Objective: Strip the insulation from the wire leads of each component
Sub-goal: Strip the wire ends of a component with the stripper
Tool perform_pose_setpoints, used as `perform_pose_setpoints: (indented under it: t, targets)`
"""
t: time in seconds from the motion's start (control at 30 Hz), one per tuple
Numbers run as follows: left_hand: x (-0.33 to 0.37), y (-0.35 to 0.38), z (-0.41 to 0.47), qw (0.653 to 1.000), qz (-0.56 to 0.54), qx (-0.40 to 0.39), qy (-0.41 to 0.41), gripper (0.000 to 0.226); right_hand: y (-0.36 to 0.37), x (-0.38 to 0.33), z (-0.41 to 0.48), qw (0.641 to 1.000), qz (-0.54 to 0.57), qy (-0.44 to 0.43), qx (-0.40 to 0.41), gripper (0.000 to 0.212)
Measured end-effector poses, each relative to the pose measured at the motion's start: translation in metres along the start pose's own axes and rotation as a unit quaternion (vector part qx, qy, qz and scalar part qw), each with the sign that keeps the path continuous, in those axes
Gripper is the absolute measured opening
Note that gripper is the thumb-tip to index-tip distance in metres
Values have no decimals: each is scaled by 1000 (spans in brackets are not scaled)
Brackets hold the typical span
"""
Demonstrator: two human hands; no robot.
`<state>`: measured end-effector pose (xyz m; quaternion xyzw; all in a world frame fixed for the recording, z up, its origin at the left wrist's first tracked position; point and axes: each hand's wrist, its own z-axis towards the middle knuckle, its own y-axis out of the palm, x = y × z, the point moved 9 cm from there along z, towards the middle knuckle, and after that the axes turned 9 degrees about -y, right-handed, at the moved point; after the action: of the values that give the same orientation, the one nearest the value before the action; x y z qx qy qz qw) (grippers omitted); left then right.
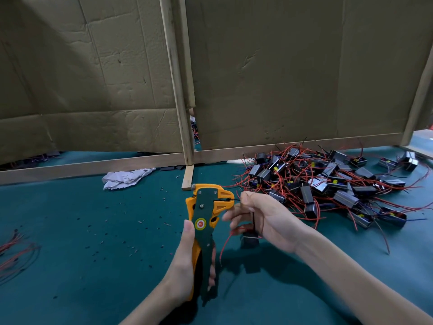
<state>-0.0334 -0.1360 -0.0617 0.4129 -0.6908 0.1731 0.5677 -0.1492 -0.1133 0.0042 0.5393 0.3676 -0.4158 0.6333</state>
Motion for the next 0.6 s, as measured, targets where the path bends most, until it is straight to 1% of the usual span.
perform_pose_setpoints:
  t: [0.07, 0.1, 0.17, 0.23, 0.33, 0.37, 0.43, 0.47, 0.5, 0.53, 0.6]
  targets:
    - [-8, -2, -3, 999, 34, 5, 0, 88, 1, 1, 0, 1000, 5, -2, -1, 38]
    - [-8, 1, -5, 999, 38, -6, -2, 88, 0, 0, 0, 1000, 3, -4, -1, 37]
    - [-2, 6, -4, 999, 17, -38, -7, 88, -4, -2, 2, 1000, -10, -14, 6, 35]
    - [9, 2, -5, 999, -22, -39, 16, 79, -9, -6, 3, 999, -24, -28, 19, 33]
    - [27, -22, -8, 995, -21, 41, 86, 73, -20, -12, 5, 996, -43, -58, 60, 30]
    - [34, -29, -10, 991, -1, 72, 111, 72, -24, -14, 6, 993, -50, -67, 77, 30]
    - [48, -44, -17, 974, 78, 136, 163, 74, -35, -16, 6, 989, -61, -81, 110, 29]
    - [55, -50, -22, 956, 143, 174, 190, 77, -40, -18, 6, 986, -77, -86, 124, 28]
    - [63, -53, -26, 924, 228, 213, 220, 79, -46, -20, 6, 979, -114, -95, 138, 28]
    - [70, -55, -31, 878, 325, 250, 248, 79, -51, -25, 5, 968, -166, -108, 156, 29]
    - [76, -53, -33, 752, 519, 313, 258, 78, -60, -37, 2, 936, -261, -139, 189, 29]
